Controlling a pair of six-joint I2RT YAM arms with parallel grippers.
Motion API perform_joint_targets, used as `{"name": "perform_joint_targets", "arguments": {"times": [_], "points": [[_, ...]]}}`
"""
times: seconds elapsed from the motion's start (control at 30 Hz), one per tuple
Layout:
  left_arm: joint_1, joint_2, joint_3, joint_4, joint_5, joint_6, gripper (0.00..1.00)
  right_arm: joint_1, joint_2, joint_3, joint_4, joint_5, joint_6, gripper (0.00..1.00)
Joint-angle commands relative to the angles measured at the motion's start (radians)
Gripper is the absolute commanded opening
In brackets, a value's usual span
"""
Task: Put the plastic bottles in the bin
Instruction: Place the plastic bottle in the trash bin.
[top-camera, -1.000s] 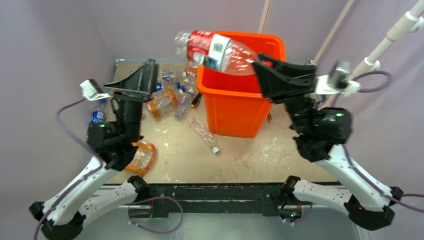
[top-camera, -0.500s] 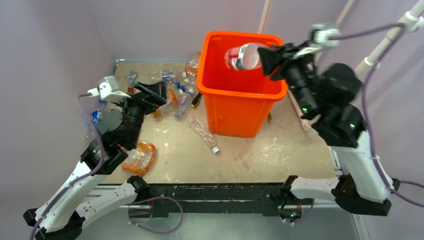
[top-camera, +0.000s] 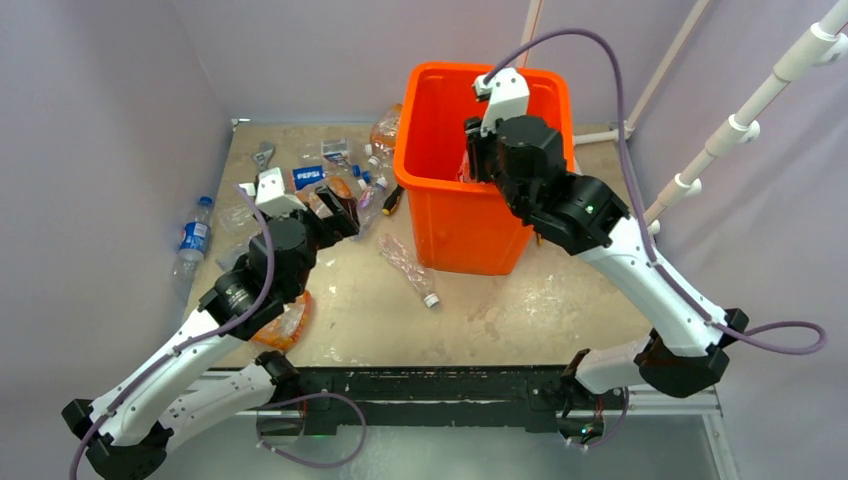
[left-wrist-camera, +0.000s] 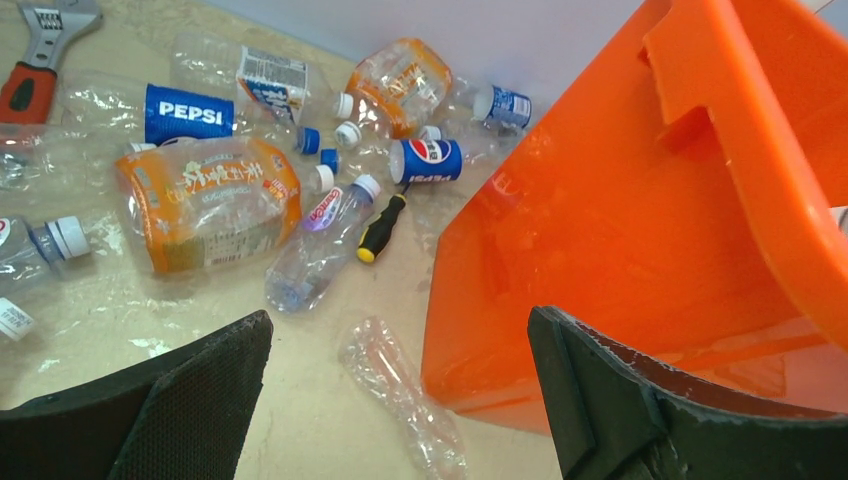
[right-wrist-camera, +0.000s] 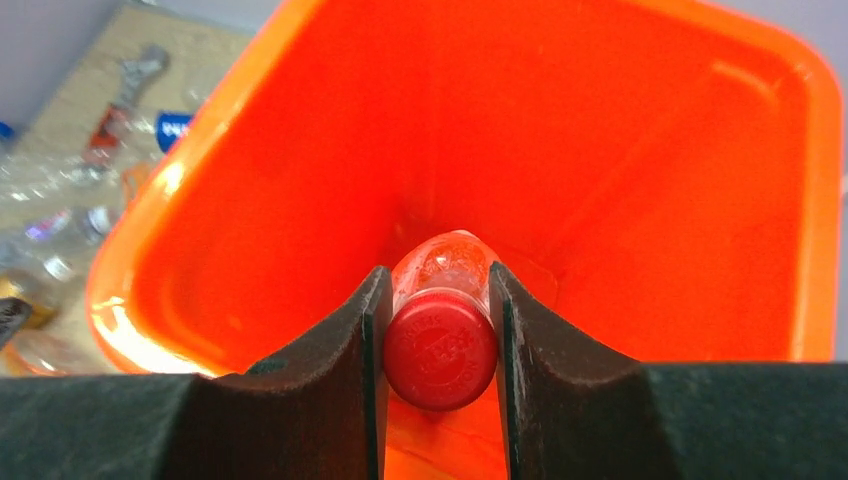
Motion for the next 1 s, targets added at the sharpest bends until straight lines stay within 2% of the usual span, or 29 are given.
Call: {"name": "perform_joint_targets", "arguments": {"times": [0.0,0.2,0.33,0.37,0.43,0.47,0.5,0.63,0.73,0.83,0.97], "points": [[0.001,-0.007,-0.036,0.047,0.04,-0.003,0.99,-0.029,0.023,-0.084,0.075,0.04,-0.013,0.0],[0.001,0.018,-0.062,0.057,0.089,-0.019,0.99,-0.183,0.051,-0.137,0.114,-0.214,0.068,0.0],[0.002,0.017,-0.067,0.036,0.085,-0.021,0.99,-0.219,0.083,-0.153,0.127,-0.259,0.084,0.0],[0.0,0.014,-0.07,0.032,0.081,-0.021,0.99,-0.219,0.092,-0.153,0.126,-0.26,0.087,0.05],[0.001,0.006,-0.078,0.035,0.085,-0.02,0.99,-0.22,0.093,-0.163,0.136,-0.271,0.088,0.48],[0.001,0.003,-0.077,0.033,0.09,-0.016,0.99,-0.22,0.084,-0.176,0.15,-0.272,0.088,0.63],[0.001,0.0,-0.071,0.027,0.091,-0.014,0.99,-0.22,0.073,-0.185,0.165,-0.275,0.089,0.72],[0.001,-0.009,-0.051,0.009,0.063,0.005,0.99,-0.22,0.029,-0.186,0.179,-0.274,0.101,0.98],[0.002,-0.009,-0.05,0.013,0.055,0.034,0.99,-0.22,-0.038,-0.193,0.182,-0.284,0.127,0.99],[0.001,0.01,-0.048,-0.007,0.013,0.022,0.99,-0.22,-0.191,-0.291,0.301,-0.305,0.142,0.99],[0.006,0.058,-0.027,-0.065,-0.052,-0.019,0.99,-0.22,-0.427,-0.509,0.493,-0.553,0.134,0.99]]}}
